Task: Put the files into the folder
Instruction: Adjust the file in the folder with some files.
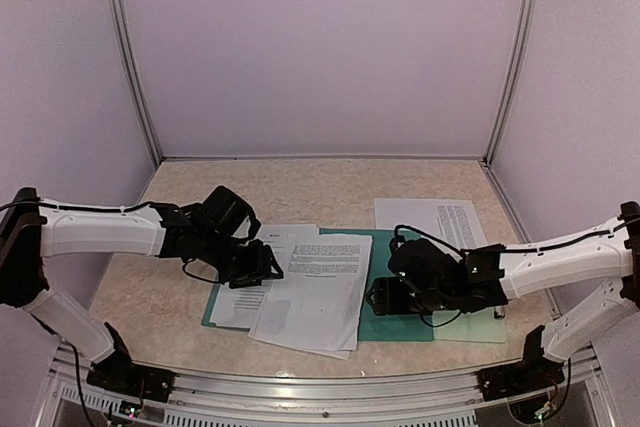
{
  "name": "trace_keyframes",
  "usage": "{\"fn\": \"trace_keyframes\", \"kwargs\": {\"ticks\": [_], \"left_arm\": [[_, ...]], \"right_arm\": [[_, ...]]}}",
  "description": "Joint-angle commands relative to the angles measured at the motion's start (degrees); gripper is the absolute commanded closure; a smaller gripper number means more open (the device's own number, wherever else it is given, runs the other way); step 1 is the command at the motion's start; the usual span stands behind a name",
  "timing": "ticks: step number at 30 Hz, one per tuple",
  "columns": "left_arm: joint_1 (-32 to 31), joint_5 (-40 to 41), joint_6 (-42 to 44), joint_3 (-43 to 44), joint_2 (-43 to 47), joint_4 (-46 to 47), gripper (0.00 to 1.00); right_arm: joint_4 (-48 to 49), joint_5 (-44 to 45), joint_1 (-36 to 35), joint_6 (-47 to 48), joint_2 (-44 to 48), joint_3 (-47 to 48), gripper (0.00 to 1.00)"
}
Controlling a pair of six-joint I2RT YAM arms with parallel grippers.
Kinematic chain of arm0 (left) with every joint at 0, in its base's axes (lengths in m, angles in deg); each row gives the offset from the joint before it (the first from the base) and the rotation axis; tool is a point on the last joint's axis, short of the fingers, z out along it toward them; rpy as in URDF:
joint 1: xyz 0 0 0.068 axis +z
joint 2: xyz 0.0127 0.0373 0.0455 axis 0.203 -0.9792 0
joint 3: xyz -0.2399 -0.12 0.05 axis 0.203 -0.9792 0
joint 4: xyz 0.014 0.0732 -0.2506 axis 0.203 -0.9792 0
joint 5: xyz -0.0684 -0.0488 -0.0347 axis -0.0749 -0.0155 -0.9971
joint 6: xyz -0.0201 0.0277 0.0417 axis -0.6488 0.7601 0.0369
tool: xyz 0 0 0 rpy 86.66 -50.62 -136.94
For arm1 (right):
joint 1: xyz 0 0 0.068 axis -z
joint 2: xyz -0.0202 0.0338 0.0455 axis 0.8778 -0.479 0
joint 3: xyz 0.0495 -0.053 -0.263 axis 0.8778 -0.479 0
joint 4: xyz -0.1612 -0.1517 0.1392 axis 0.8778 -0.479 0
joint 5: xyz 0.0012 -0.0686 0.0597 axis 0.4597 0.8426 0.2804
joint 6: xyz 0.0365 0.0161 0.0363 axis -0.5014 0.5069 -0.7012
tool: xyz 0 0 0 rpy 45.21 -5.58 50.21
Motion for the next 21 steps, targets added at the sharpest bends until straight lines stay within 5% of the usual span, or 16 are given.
{"fn": "trace_keyframes", "kwargs": {"ticks": [1,10,21], "left_arm": [[2.8,0.8,3.9,4.1,-3.0,0.0,0.44],[7.0,-1.7,6.0,8.7,-9.5,1.2,0.44],[7.9,-5.5,5.2,8.5,-11.3,2.1,0.45]], "right_arm": [[9.6,-2.6,7.5,5.9,3.2,-5.0,0.29],[22.7,-13.3,18.1,10.7,-2.7,-5.0,0.3],[35.6,-23.4,21.6,8.4,-11.9,-6.5,0.32]]}}
